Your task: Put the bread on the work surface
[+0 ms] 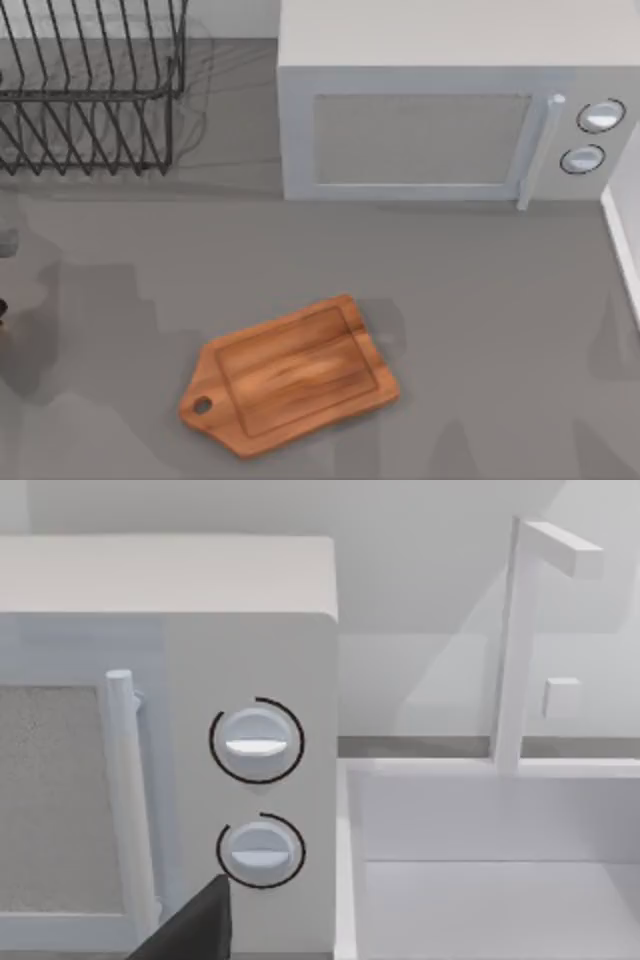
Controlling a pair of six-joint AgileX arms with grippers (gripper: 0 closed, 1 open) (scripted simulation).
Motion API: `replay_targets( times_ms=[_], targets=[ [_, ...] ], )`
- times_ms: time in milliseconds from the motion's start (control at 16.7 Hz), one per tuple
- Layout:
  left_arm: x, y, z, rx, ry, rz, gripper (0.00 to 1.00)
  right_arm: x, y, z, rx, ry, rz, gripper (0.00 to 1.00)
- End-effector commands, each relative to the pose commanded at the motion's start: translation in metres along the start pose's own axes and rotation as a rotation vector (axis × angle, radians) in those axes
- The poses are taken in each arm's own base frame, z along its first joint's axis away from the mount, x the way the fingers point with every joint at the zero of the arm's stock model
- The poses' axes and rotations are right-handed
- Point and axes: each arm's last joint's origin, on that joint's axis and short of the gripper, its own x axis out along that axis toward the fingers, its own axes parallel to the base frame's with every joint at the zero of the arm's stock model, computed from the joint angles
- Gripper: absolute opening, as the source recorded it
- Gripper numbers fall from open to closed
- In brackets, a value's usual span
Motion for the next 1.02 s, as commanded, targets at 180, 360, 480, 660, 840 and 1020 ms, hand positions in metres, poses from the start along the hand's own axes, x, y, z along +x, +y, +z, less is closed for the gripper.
replay_targets(
  times_ms=[180, 360, 480, 660, 840, 1020],
  targets=[
    [0.0, 0.0, 0.0, 0.0, 0.0, 0.0, 0.0, 0.0, 0.0, 0.0, 0.0, 0.0, 0.0, 1.0],
    [-0.005, 0.001, 0.001, 0.002, -0.004, 0.003, 0.0, 0.0, 0.0, 0.0, 0.0, 0.0, 0.0, 1.0],
    [-0.02, 0.003, 0.004, 0.006, -0.004, 0.004, 0.0, 0.0, 0.0, 0.0, 0.0, 0.0, 0.0, 1.0],
    [-0.052, 0.003, 0.004, 0.009, 0.011, -0.013, 0.0, 0.0, 0.0, 0.0, 0.0, 0.0, 0.0, 1.0],
    [-0.088, 0.001, 0.001, 0.004, 0.008, -0.009, 0.0, 0.0, 0.0, 0.0, 0.0, 0.0, 0.0, 1.0],
    [-0.101, 0.0, 0.0, 0.003, -0.002, 0.001, 0.0, 0.0, 0.0, 0.0, 0.0, 0.0, 0.0, 1.0]
  ],
)
